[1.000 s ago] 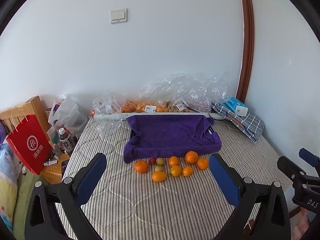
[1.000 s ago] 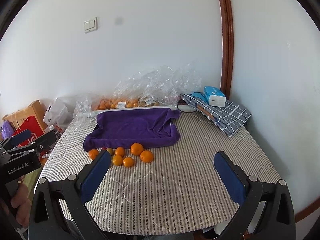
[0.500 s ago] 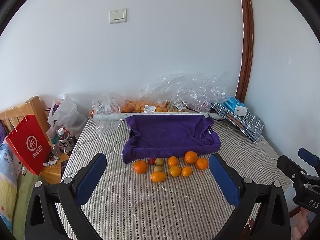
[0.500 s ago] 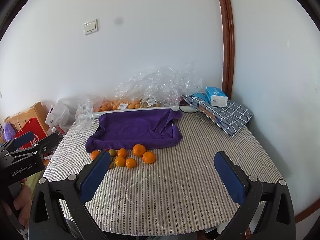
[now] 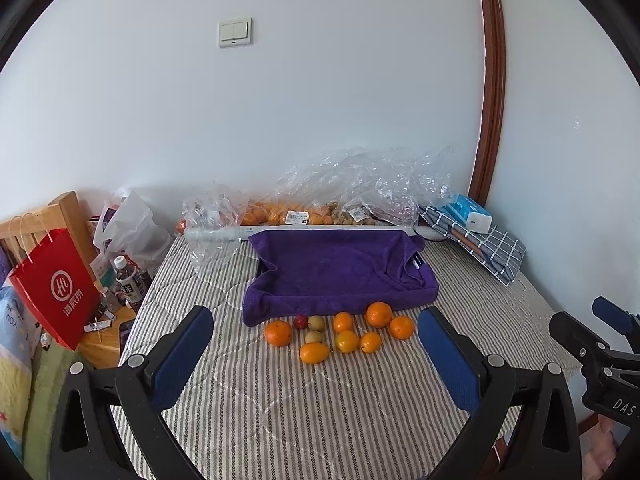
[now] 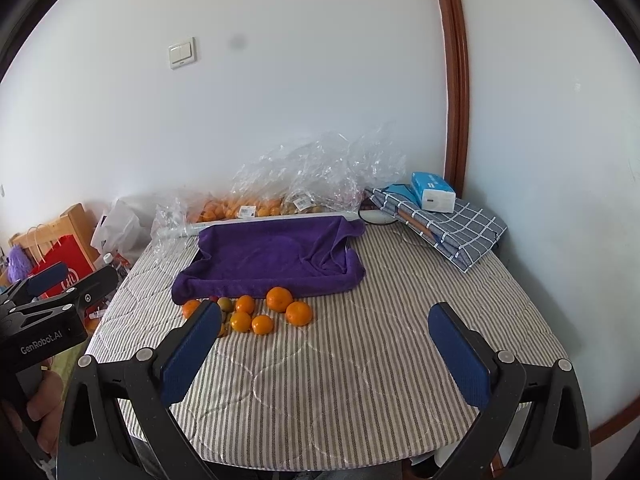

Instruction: Organize fruits

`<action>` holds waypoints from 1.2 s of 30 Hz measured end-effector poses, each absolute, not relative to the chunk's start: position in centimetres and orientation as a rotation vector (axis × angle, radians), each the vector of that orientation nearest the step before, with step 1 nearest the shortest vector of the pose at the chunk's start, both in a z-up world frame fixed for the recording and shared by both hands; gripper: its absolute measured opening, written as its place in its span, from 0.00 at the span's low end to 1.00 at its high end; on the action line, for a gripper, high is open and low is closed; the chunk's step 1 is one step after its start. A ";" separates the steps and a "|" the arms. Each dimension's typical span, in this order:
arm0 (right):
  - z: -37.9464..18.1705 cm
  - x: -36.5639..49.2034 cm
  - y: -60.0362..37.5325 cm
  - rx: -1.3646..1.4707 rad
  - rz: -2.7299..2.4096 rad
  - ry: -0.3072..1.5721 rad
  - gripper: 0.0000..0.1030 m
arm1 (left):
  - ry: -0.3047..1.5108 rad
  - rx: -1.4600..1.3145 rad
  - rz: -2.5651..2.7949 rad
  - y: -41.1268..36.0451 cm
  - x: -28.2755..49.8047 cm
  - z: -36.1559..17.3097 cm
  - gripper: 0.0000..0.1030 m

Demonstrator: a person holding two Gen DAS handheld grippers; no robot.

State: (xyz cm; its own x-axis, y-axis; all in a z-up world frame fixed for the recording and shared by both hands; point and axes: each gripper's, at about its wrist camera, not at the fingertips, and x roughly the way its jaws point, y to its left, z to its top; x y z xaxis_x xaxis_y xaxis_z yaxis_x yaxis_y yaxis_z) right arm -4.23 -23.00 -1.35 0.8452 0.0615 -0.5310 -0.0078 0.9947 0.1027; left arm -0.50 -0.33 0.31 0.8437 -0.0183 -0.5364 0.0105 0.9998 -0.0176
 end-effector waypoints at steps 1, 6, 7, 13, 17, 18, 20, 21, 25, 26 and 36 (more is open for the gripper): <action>-1.4 -4.2 -23.0 0.099 0.037 0.565 0.99 | 0.567 -0.016 -0.016 -0.3 -0.5 0.3 1.00; -1.5 -4.2 -22.8 0.095 0.035 0.560 0.99 | 0.564 -0.019 -0.015 -0.2 -0.6 0.2 1.00; -1.6 -4.3 -22.7 0.096 0.036 0.562 0.99 | 0.565 -0.018 -0.014 -0.2 -0.6 0.2 1.00; -1.6 -4.3 -22.3 0.087 0.038 0.557 0.99 | 0.567 -0.028 -0.014 0.1 -0.5 0.3 1.00; -1.5 -4.3 -22.2 0.088 0.040 0.545 0.99 | 0.556 -0.025 -0.010 0.2 -0.4 0.4 1.00; -1.5 -4.4 -22.2 0.089 0.040 0.542 0.99 | 0.557 -0.026 -0.012 0.2 -0.4 0.4 1.00; -1.6 -4.3 -22.2 0.089 0.046 0.541 0.99 | 0.556 -0.025 -0.011 0.3 -0.3 0.3 1.00; -1.6 -4.1 -22.1 0.086 0.049 0.540 0.99 | 0.552 -0.021 -0.014 0.3 -0.2 0.3 1.00; -2.2 -3.2 -21.6 0.073 0.045 0.539 0.99 | 0.554 -0.008 -0.002 0.9 0.8 -0.5 1.00; -2.5 -2.8 -21.6 0.075 0.046 0.545 0.99 | 0.560 -0.010 0.000 1.2 1.2 -0.9 1.00; -8.8 3.0 -19.8 0.070 0.079 0.675 0.98 | 0.720 -0.066 0.064 6.1 6.8 -8.9 0.98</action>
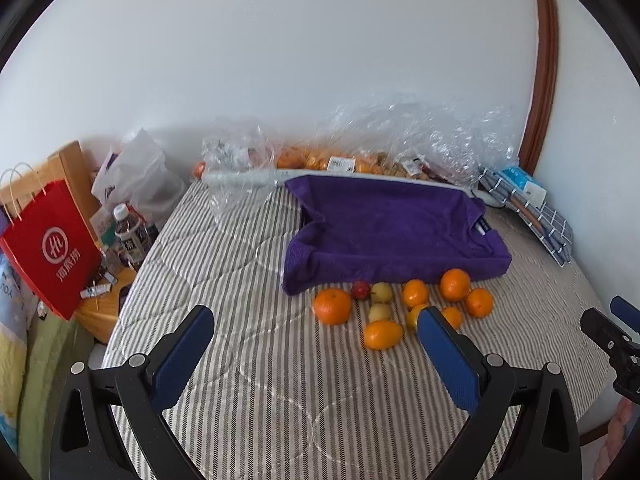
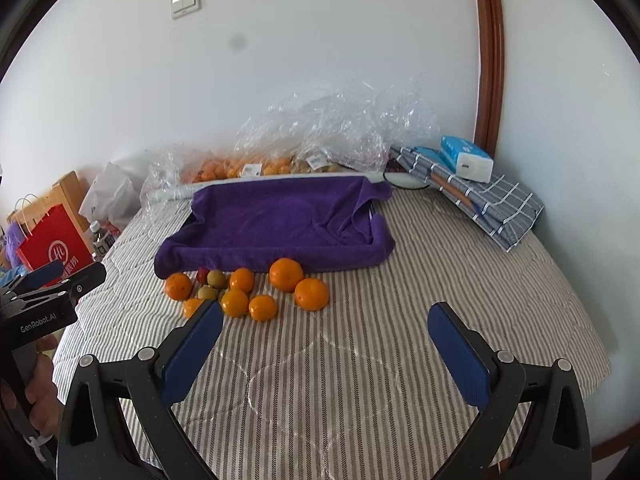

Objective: Organize fruits
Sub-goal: 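Grasp a large orange with the left tool while the right tool grasps another orange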

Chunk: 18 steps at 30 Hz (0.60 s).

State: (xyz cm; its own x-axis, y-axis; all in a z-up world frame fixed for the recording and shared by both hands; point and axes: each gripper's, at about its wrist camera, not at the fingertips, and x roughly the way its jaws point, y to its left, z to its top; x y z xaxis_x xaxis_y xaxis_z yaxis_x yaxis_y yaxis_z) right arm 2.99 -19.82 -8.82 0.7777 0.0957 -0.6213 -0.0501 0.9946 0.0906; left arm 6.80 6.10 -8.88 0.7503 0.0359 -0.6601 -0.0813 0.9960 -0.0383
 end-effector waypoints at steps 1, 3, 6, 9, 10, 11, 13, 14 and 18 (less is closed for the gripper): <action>-9.5 3.5 -19.7 0.076 0.082 0.685 0.98 | 0.738 -0.076 0.064 6.5 7.2 -9.7 0.97; -11.0 4.7 -19.6 0.094 0.099 0.720 0.95 | 0.764 -0.076 0.075 7.1 7.8 -11.2 0.97; -13.6 6.6 -19.2 0.102 0.118 0.782 0.93 | 0.793 -0.056 0.095 7.6 8.6 -13.5 0.97; -16.1 8.2 -18.8 0.089 0.117 0.843 0.88 | 0.841 -0.054 0.102 7.9 9.5 -15.6 0.96; -16.9 8.7 -18.8 0.086 0.116 0.865 0.86 | 0.855 -0.060 0.099 8.1 9.8 -16.2 0.95; -17.7 9.0 -18.8 0.088 0.115 0.882 0.81 | 0.868 -0.067 0.098 8.3 10.0 -16.7 0.93; -18.8 9.7 -19.0 0.096 0.120 0.912 0.75 | 0.886 -0.085 0.099 8.8 10.5 -17.6 0.92; -19.2 9.9 -19.2 0.102 0.118 0.917 0.73 | 0.890 -0.094 0.099 9.0 10.8 -17.9 0.91; -20.4 10.7 -19.7 0.126 0.098 0.901 0.73 | 0.903 -0.105 0.105 9.7 11.4 -18.9 0.87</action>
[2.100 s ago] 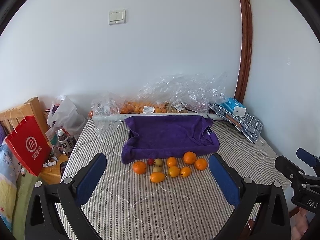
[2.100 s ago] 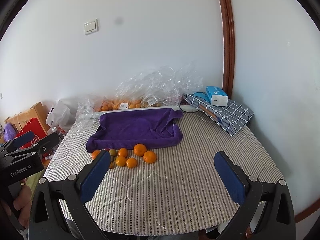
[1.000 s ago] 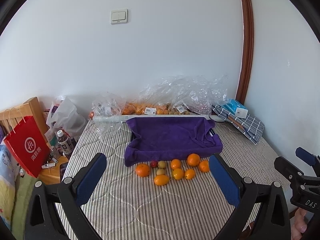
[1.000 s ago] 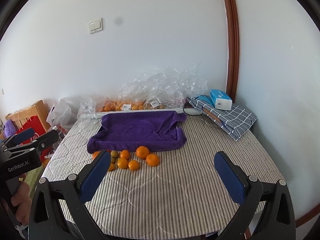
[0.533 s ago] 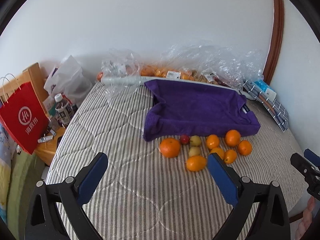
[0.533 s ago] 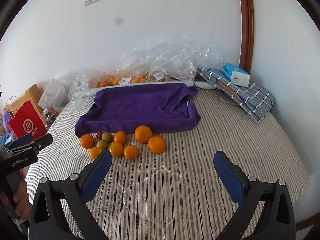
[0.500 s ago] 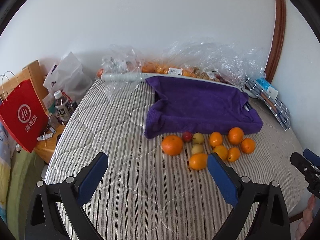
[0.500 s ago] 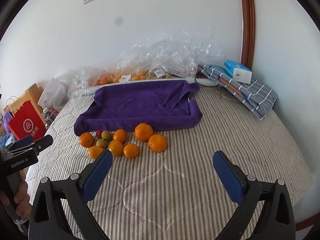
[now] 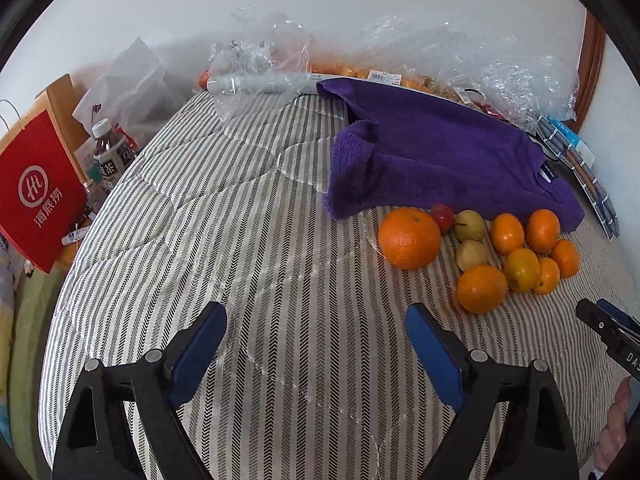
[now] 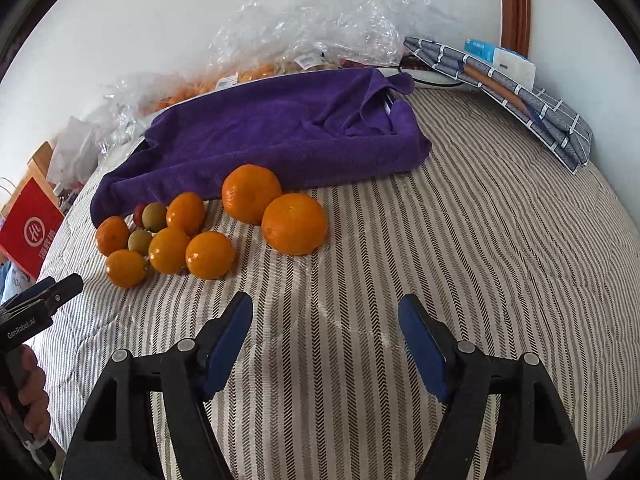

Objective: Organize fruits
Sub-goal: 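Grasp a large orange with the left tool while the right tool grasps another orange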

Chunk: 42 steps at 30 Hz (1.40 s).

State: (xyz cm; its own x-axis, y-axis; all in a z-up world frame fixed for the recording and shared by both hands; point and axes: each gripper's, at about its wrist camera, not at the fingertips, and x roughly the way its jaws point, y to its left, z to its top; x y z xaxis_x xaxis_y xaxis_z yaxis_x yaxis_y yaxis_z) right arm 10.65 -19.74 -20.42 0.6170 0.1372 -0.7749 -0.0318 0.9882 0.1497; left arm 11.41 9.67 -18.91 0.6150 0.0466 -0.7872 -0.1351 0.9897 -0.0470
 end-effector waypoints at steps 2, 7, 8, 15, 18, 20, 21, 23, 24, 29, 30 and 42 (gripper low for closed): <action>-20.8 11.1 -19.8 0.123 0.095 0.900 0.73 | 0.911 -0.117 0.103 9.9 11.7 -19.3 0.84; -20.9 11.6 -19.2 0.084 0.096 0.874 0.73 | 0.891 -0.116 0.116 10.0 12.0 -19.6 0.81; -21.0 11.7 -19.1 0.073 0.094 0.870 0.73 | 0.891 -0.116 0.117 10.1 12.2 -19.7 0.81; -21.1 12.7 -19.0 0.080 0.111 0.868 0.73 | 0.899 -0.087 0.110 10.0 12.4 -19.9 0.79; -21.1 13.3 -19.0 0.082 0.112 0.883 0.71 | 0.904 -0.077 0.099 10.0 12.6 -19.9 0.79; -21.1 13.6 -18.8 0.074 0.105 0.884 0.71 | 0.903 -0.082 0.094 10.1 12.6 -19.9 0.79; -21.2 13.7 -18.7 0.066 0.105 0.885 0.71 | 0.903 -0.083 0.093 10.1 12.6 -19.9 0.79; -21.2 13.9 -18.5 0.056 0.106 0.888 0.71 | 0.902 -0.083 0.091 10.1 12.6 -19.9 0.79; -21.2 14.0 -18.5 0.054 0.106 0.888 0.71 | 0.900 -0.083 0.090 10.1 12.6 -19.9 0.79; -21.2 14.2 -18.4 0.063 0.117 0.876 0.63 | 0.890 -0.102 0.076 10.3 12.3 -19.8 0.79; -21.2 14.2 -18.3 0.062 0.120 0.873 0.62 | 0.886 -0.112 0.068 10.4 12.3 -19.8 0.79; -21.1 15.6 -17.1 0.021 0.138 0.861 0.52 | 0.872 -0.140 0.025 10.5 12.1 -19.6 0.74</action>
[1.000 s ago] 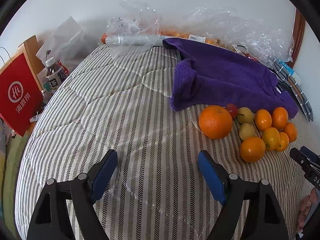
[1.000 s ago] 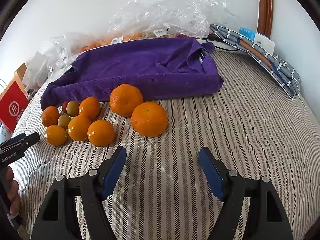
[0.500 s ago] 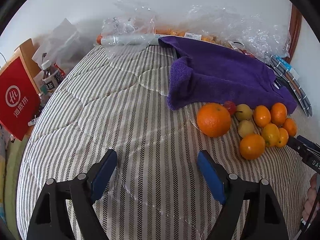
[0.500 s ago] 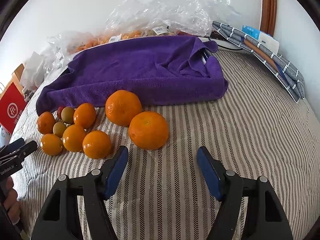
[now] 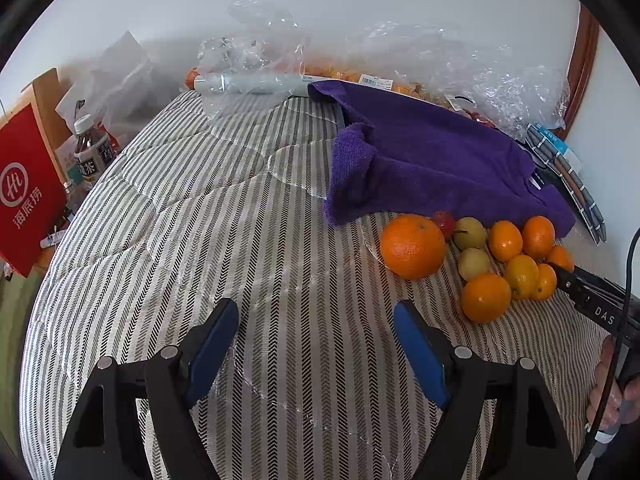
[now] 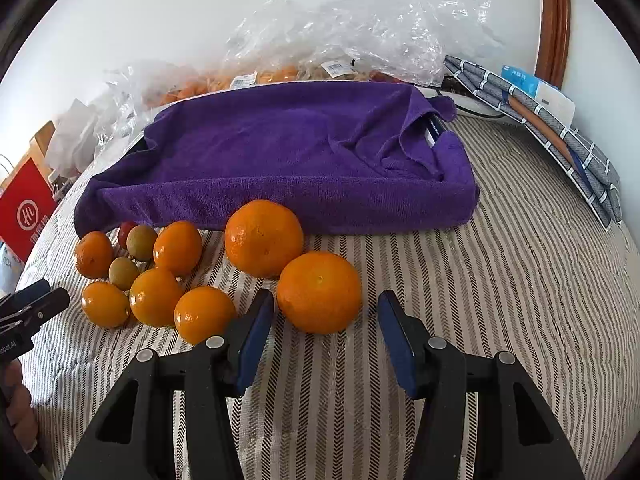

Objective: Organize fruits
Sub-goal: 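Grasp a large orange with the left tool while the right tool grasps another orange, then carry the held orange onto the purple towel with the left tool while the right tool carries its orange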

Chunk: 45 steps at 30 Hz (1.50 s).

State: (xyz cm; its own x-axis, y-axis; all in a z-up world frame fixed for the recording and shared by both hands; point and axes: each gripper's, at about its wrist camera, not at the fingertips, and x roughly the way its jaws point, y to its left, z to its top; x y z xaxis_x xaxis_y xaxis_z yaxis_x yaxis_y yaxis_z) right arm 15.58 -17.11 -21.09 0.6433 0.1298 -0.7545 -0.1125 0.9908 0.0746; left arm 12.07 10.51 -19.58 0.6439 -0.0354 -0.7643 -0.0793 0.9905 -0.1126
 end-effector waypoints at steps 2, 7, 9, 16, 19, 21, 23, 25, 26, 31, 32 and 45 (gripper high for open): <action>-21.1 15.8 -17.1 0.019 0.136 0.859 0.44 | 0.874 -0.133 0.022 10.3 12.2 -19.6 0.72; -21.1 15.7 -17.6 0.047 0.157 0.853 0.39 | 0.883 -0.116 -0.019 9.1 13.4 -19.3 0.63; -21.1 15.5 -17.9 0.048 0.152 0.852 0.39 | 0.879 -0.122 -0.050 8.7 13.9 -19.2 0.63; -21.2 14.2 -19.0 0.051 0.142 0.853 0.39 | 0.873 -0.127 -0.102 7.6 15.5 -19.0 0.63; -21.2 14.2 -19.1 0.060 0.143 0.854 0.39 | 0.875 -0.108 -0.109 6.9 16.3 -19.1 0.63; -21.2 14.2 -19.0 0.050 0.138 0.853 0.39 | 0.878 -0.106 -0.108 6.6 16.8 -19.3 0.63; -21.2 14.2 -19.0 0.050 0.140 0.854 0.39 | 0.872 -0.100 -0.100 6.4 17.0 -19.3 0.57; -21.2 14.2 -19.1 0.059 0.144 0.853 0.39 | 0.871 -0.088 -0.112 6.2 17.0 -19.3 0.48; -21.2 14.2 -19.2 0.065 0.147 0.853 0.39 | 0.869 -0.078 -0.121 6.1 17.0 -19.3 0.39; -21.2 14.2 -19.3 0.080 0.146 0.851 0.39 | 0.847 -0.073 -0.146 6.0 16.4 -19.0 0.39; -21.2 14.2 -19.2 0.079 0.144 0.851 0.39 | 0.834 -0.083 -0.147 6.2 16.3 -18.9 0.39; -21.1 14.2 -19.3 0.081 0.129 0.846 0.39 | 0.740 -0.165 -0.116 7.8 15.1 -17.7 0.39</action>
State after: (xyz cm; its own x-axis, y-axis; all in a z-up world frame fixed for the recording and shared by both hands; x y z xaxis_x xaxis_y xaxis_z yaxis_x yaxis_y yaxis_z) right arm 14.19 -19.27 -21.11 0.6562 0.1463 -0.7403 -0.0816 0.9890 0.1230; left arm 15.06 7.78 -17.74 0.7330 -0.1629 -0.6604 0.0466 0.9806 -0.1902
